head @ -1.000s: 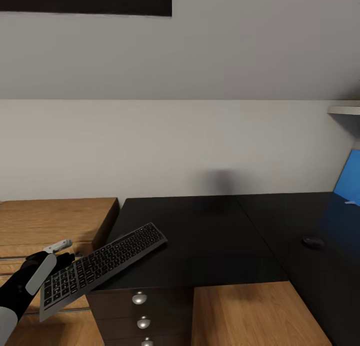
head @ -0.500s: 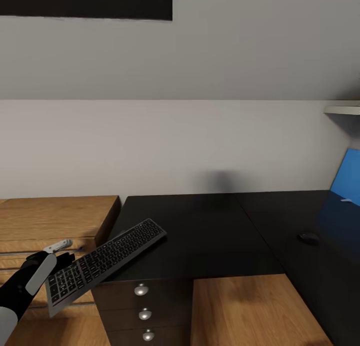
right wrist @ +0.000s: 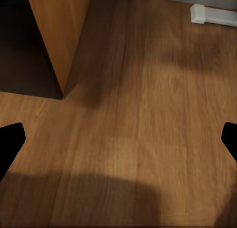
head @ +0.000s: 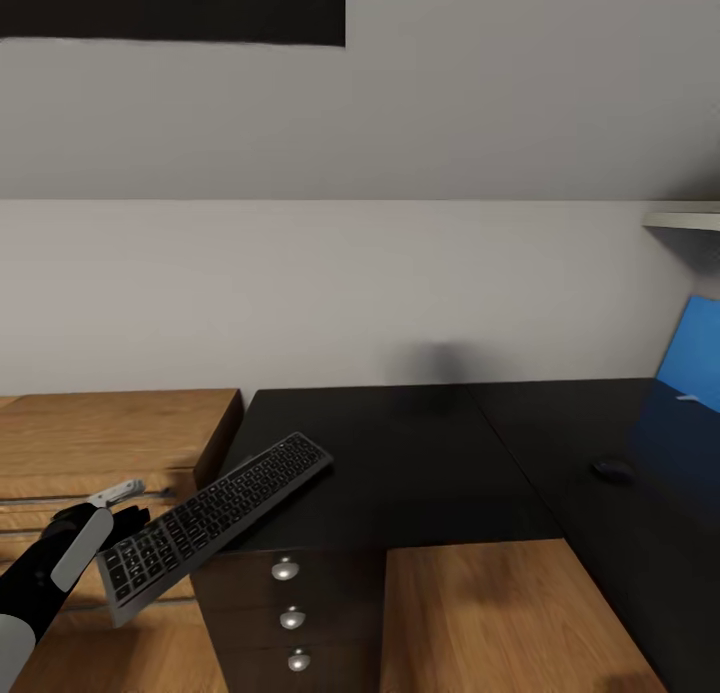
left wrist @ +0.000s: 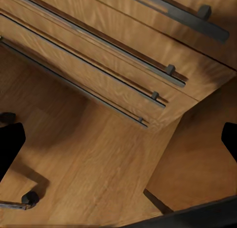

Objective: In the bedroom, organize the workspace by keeping the computer under the desk, ensuring the monitor is on the desk, placing the keyboard on the desk next to the monitor, placing the mouse on the desk next to the keyboard, moving the folder from the swivel chair onto the desk next to the mouse, stacking the notebook on top of the folder with the pen on top of the notebook, and positioning the swivel chair next to the desk.

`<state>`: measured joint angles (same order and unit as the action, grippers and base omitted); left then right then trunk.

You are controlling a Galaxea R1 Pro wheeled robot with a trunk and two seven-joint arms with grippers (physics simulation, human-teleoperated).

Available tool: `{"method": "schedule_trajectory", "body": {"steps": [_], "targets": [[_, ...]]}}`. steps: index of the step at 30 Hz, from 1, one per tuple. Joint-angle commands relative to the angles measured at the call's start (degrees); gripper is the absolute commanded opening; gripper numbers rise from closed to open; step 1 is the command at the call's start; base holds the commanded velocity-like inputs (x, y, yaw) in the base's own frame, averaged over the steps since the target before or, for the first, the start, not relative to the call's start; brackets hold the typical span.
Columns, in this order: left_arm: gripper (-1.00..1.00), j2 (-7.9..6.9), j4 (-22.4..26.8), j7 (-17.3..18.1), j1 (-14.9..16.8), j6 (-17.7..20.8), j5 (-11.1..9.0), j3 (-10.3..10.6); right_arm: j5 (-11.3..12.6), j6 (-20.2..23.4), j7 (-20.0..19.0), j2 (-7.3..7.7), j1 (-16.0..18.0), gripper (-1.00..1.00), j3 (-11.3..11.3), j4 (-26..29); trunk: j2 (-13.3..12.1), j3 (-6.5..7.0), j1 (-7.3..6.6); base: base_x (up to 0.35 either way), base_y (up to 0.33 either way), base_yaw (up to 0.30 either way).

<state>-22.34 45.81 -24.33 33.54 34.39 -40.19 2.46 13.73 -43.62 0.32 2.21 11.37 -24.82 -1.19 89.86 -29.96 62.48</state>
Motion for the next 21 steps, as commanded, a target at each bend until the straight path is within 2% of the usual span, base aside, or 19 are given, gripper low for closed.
{"method": "schedule_trajectory", "body": {"steps": [1,16,21], "targets": [[1.00,-0.11,0.07,-0.54,0.03,0.06,-0.59,0.23,0.42,-0.24,0.03,-0.02,0.06,1.00,-0.49,-0.13,0.04,-0.06,-0.02,-0.090,0.000,0.000],[1.00,-0.07,0.14,-0.54,0.03,0.06,-0.67,0.26,0.42,-0.24,0.03,-0.02,0.06,1.00,-0.49,-0.13,0.04,-0.06,-0.02,-0.017,0.000,0.000],[1.00,-0.07,0.16,-0.54,0.03,0.06,-0.68,0.26,0.42,-0.24,0.03,-0.02,0.06,1.00,-0.49,-0.13,0.04,-0.06,-0.02,-0.118,0.000,0.000]]}}
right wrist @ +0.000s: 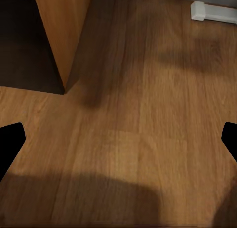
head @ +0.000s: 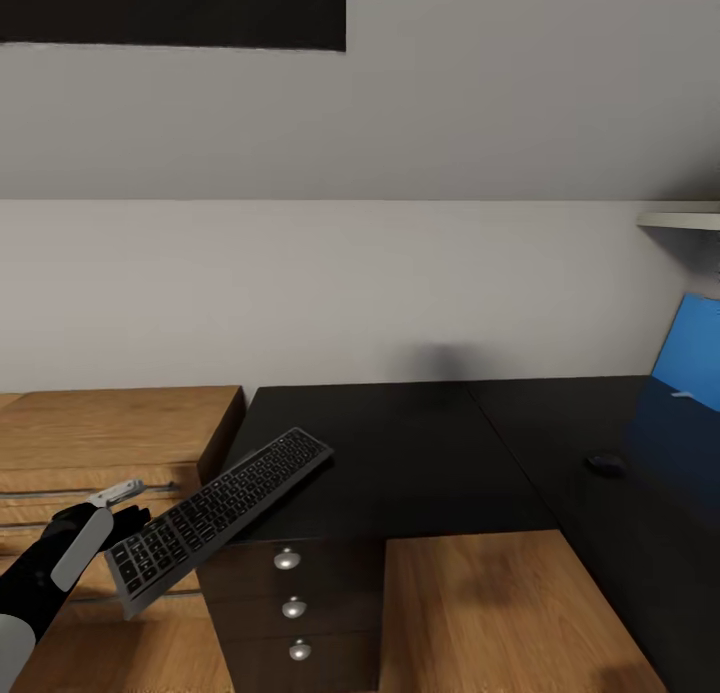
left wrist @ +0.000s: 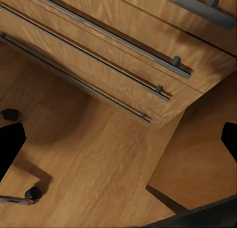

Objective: In the bedroom, organize the workspace by keeping the computer under the desk, ensuring the monitor is on the desk, placing the keyboard on the desk next to the monitor, placing the mouse on the desk next to the keyboard, moving the folder from the swivel chair onto the desk next to the mouse, stacking the notebook on top of the folder with the pen on top of the notebook, and positioning the swivel chair next to the desk.

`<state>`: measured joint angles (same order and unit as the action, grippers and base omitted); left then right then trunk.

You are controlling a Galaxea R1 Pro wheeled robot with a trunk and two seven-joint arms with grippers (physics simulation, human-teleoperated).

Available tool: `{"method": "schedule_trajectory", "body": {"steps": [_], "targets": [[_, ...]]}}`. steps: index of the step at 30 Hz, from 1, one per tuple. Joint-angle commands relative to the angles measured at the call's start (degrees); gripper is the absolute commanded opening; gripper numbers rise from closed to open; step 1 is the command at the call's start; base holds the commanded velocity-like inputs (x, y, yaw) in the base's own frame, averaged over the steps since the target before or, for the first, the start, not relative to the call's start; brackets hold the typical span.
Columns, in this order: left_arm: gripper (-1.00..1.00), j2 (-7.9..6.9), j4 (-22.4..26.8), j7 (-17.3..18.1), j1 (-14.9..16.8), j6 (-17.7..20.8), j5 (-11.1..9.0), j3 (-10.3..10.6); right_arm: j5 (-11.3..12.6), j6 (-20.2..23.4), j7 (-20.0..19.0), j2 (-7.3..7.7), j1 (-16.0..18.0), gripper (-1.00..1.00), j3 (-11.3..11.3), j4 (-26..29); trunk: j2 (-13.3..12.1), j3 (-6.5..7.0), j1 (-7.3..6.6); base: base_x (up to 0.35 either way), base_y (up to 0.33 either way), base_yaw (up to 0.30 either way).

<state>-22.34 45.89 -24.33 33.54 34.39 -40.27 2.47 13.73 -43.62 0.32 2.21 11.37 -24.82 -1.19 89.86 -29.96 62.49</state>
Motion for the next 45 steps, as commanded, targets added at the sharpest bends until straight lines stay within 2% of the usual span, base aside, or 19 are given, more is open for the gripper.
{"method": "schedule_trajectory", "body": {"steps": [1,45], "targets": [[1.00,-0.07,0.07,-0.54,0.03,0.06,-0.59,0.26,0.42,-0.24,0.03,-0.02,0.06,1.00,-0.50,-0.13,0.04,-0.06,-0.02,-0.205,0.000,0.000],[1.00,-0.25,0.08,-0.62,0.03,0.06,-0.51,0.25,0.42,-0.24,0.12,0.01,0.06,1.00,-0.42,-0.13,0.04,-0.06,-0.02,-0.037,-0.013,0.000]]}}
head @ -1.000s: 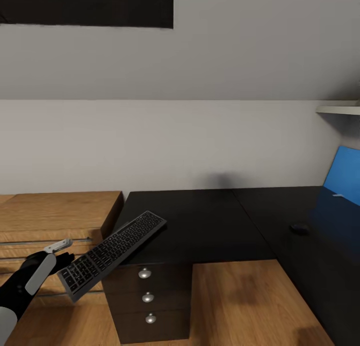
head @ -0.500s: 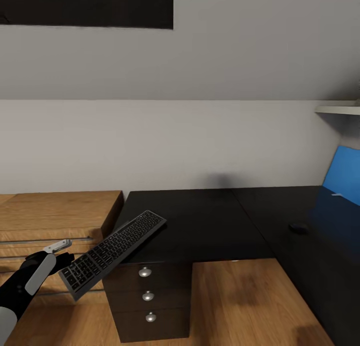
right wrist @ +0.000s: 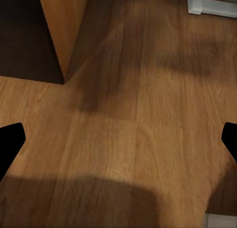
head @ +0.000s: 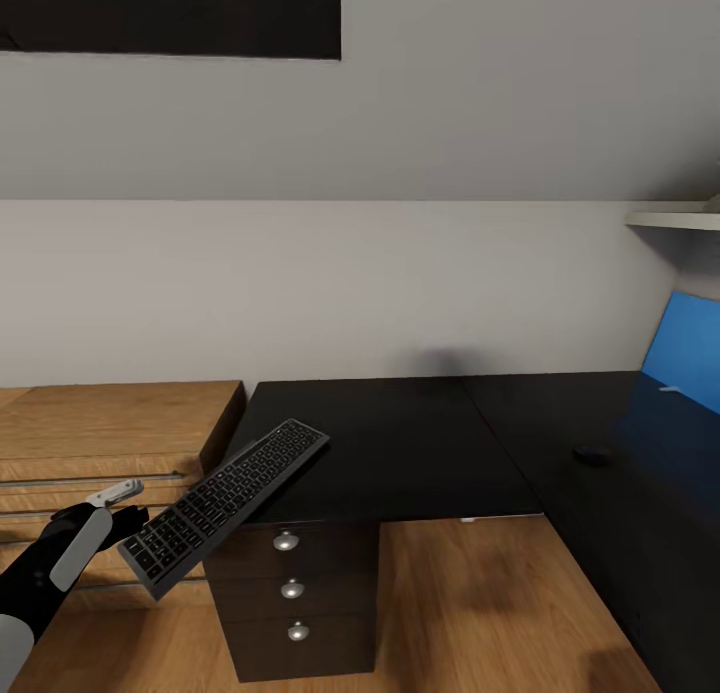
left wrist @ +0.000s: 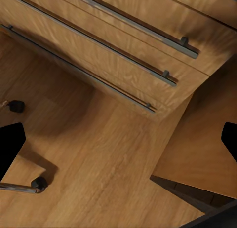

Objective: In the bedroom, organize the workspace by keeping the computer under the desk, ensuring the monitor is on the desk, placing the keyboard on the desk next to the monitor, placing the mouse on the desk next to the keyboard, moving the folder from the swivel chair onto the desk next to the mouse, stacking the notebook on top of the folder with the pen on top of the notebook, and positioning the swivel chair next to the desk.

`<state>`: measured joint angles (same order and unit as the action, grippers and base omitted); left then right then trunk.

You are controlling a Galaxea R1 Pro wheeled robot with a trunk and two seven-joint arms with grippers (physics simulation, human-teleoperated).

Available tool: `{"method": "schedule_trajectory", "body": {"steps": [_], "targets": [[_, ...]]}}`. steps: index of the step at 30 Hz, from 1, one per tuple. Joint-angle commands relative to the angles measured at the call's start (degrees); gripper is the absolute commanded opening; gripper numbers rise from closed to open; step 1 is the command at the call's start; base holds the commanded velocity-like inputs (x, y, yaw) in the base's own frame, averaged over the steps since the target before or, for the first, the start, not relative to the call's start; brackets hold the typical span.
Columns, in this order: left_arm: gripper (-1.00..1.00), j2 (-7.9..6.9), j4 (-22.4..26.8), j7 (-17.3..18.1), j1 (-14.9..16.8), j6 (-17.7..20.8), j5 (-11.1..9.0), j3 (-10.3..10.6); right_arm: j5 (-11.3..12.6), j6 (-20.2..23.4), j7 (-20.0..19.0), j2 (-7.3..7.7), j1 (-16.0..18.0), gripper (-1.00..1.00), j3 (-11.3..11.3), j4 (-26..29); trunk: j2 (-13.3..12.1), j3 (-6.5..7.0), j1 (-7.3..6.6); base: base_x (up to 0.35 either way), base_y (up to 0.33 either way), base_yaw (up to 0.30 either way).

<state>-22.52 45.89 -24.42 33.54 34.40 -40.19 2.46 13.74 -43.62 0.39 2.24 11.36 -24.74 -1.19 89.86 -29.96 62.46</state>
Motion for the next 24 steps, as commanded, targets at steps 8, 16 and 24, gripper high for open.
{"method": "schedule_trajectory", "body": {"steps": [8,16,24], "targets": [[1.00,-0.07,0.07,-0.54,0.03,0.05,-0.59,0.26,0.44,-0.24,0.03,0.01,0.06,1.00,-0.48,-0.13,0.03,0.04,0.00,-0.001,-0.001,-0.049],[1.00,-0.07,0.07,-0.54,0.03,0.05,-0.57,0.23,0.48,-0.24,0.01,0.00,0.06,1.00,-0.48,-0.13,0.03,0.41,0.00,0.000,0.000,-0.134],[1.00,-0.15,0.07,-0.54,0.03,0.05,-0.59,0.20,0.50,-0.24,0.04,-0.03,0.06,1.00,-0.52,-0.13,0.03,0.47,0.00,0.000,0.000,-0.020]]}}
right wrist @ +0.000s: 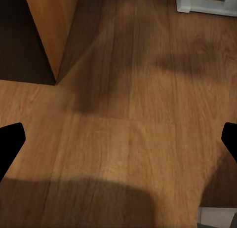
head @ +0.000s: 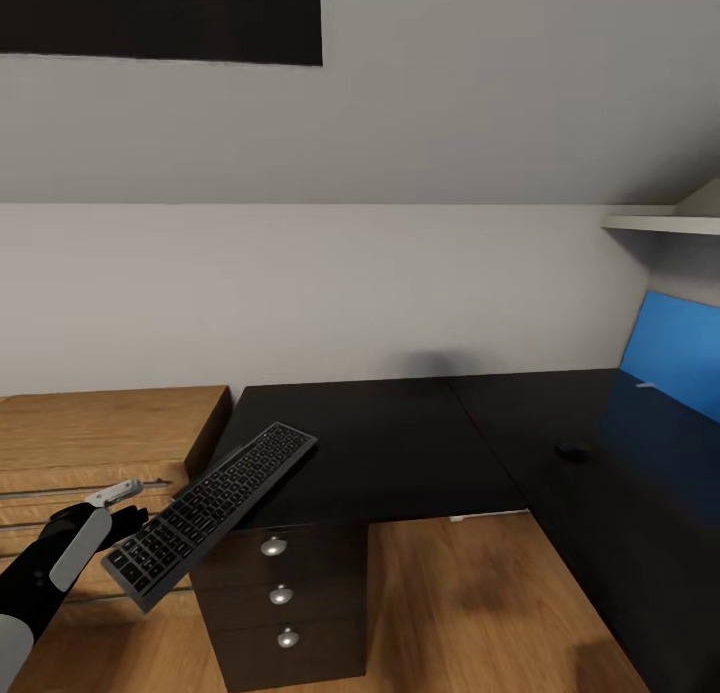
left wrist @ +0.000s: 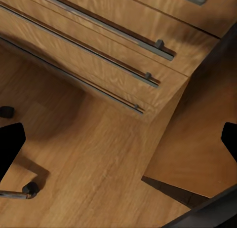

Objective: In the bedroom, organize the workspace by keeping the computer under the desk, ensuring the monitor is on the desk, placing the keyboard on the desk next to the monitor, placing the mouse on the desk next to the keyboard, moving the folder from the swivel chair onto the desk next to the mouse, stacking the notebook on top of the folder with the pen on top of the notebook, and positioning the swivel chair next to the desk.

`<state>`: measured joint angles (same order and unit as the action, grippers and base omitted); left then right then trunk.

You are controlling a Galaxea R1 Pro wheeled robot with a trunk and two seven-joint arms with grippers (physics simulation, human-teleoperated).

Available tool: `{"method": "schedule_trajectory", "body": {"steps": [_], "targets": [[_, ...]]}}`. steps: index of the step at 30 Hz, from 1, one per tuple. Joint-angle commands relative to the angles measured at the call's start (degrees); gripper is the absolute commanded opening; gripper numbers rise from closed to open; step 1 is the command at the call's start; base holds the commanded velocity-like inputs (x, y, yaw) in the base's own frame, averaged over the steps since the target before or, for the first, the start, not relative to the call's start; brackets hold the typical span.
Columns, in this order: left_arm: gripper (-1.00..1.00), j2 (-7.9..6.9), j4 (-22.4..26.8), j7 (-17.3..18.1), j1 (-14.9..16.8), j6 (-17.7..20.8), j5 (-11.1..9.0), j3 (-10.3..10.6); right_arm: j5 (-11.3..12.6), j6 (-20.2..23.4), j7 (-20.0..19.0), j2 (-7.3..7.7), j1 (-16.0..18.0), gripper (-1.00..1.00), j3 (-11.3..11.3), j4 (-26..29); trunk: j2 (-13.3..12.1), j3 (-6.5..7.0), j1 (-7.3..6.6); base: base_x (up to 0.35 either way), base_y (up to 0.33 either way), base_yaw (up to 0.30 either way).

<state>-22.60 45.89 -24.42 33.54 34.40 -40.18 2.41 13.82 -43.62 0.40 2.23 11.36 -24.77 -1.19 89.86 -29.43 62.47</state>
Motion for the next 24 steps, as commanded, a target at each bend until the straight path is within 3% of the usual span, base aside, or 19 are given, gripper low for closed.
{"method": "schedule_trajectory", "body": {"steps": [1,24], "targets": [[1.00,-0.07,0.07,-0.54,0.03,0.06,-0.60,0.28,0.42,-0.24,0.04,-0.02,0.06,1.00,-0.50,-0.13,0.03,-0.06,0.00,-0.007,0.000,-0.004],[1.00,-0.25,0.07,-0.61,0.03,0.06,-0.53,0.23,0.41,-0.23,0.04,-0.03,0.06,1.00,-0.54,-0.13,0.03,-0.06,0.00,-0.073,-0.029,0.000]]}}
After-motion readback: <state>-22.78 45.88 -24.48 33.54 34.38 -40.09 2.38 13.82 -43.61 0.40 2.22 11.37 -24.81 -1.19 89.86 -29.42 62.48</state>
